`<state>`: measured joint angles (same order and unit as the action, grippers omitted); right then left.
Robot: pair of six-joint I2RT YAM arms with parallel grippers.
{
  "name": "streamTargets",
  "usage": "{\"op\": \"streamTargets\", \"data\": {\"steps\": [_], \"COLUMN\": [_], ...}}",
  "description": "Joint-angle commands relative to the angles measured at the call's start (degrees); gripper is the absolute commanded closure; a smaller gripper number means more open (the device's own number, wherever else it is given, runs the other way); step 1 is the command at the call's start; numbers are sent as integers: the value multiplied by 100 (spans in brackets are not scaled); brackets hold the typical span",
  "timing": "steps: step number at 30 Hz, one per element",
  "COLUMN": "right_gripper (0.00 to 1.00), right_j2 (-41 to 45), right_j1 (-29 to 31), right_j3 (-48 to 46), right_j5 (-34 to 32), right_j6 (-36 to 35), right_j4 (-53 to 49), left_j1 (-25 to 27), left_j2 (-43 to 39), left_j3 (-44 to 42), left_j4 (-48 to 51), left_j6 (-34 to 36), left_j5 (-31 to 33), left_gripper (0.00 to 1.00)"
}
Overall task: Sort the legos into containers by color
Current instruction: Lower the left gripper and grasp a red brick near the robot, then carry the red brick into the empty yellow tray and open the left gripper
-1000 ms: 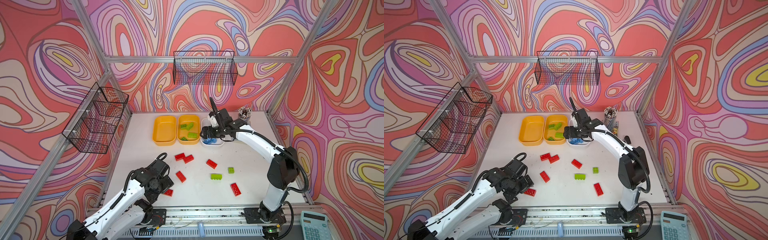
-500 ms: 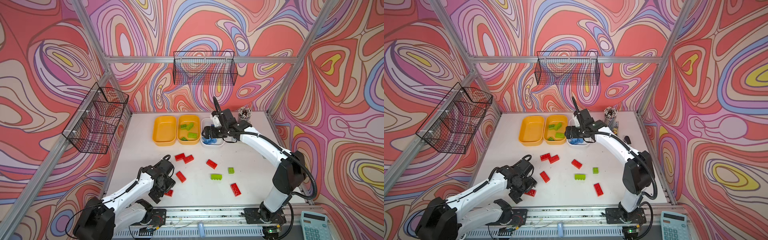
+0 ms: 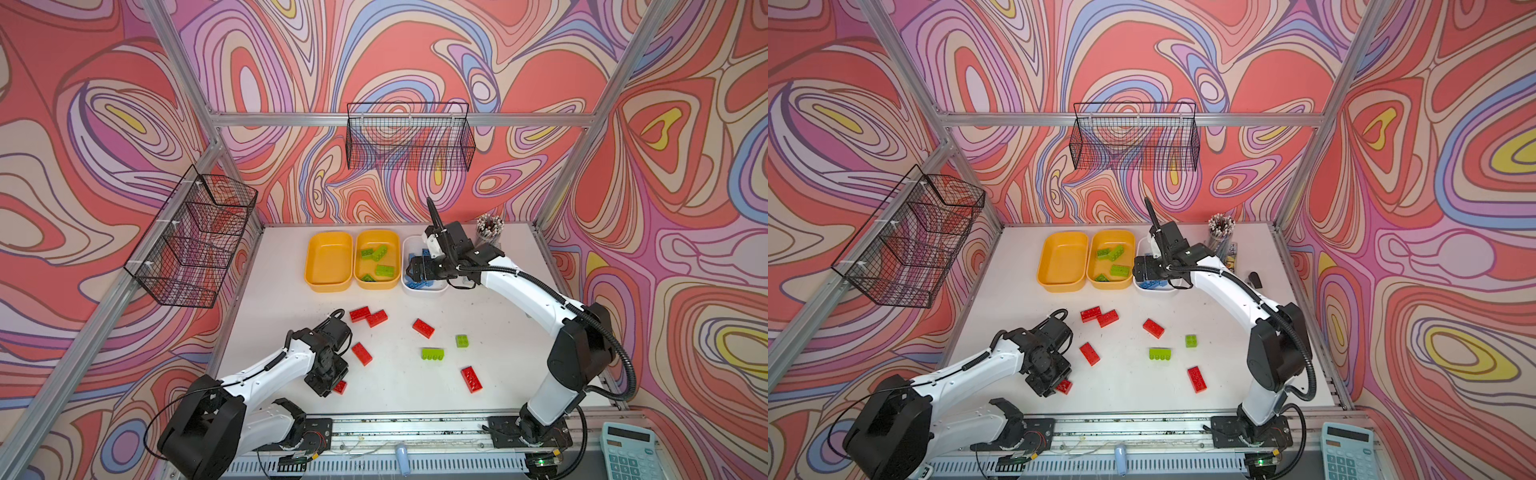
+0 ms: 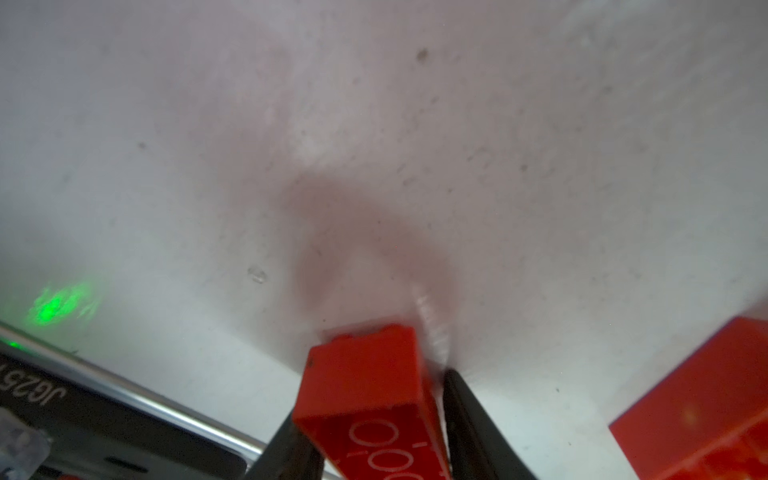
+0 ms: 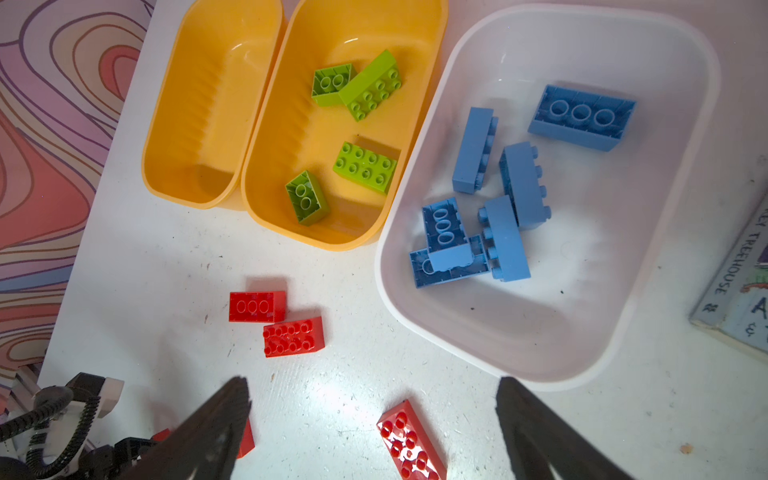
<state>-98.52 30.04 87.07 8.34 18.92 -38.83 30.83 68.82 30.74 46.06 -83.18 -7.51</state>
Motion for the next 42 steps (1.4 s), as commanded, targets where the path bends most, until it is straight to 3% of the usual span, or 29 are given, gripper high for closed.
{"op": "streamTargets", "data": {"steps": [1,7,13,19,25,28,32,34,37,42], "right_gripper": [2,2,2,2,2,2,2,2,2,2], "right_j2": [160,1,-71,-202,-595,-734,-942,-1018,-1081,-1083], "right_j1": [-75,-199,-356,-534,-582,-612,-607,-609,-611,-610], "right_j3": [-1,225,548,907,1400,1636,2043,2233,2349,2244], "right_j5": [-96,64,-31,-186,-423,-480,-526,-609,-709,-669], "right_j6": [-92,35,148,388,578,733,862,901,958,1078], "right_j4": [-100,-283,-480,-602,-781,-856,-1068,-1173,-1215,-1124], "left_j1": [39,-126,-1035,-1823,-2235,-2415,-2547,-2547,-2530,-2303], "left_j2": [320,766,1564,3162,4965,5852,6672,6874,6829,6158], "left_j3": [32,1100,2770,5236,7844,9007,10012,10382,10424,9888], "left_j4": [13,762,1335,1869,2065,2230,2209,2261,2129,2094], "left_j6": [11,660,1925,3076,3598,3676,3660,3668,3713,4475], "left_j5": [124,376,600,1045,993,879,519,433,225,440], "left_gripper": [66,81,83,83,82,73,37,26,19,18]}}
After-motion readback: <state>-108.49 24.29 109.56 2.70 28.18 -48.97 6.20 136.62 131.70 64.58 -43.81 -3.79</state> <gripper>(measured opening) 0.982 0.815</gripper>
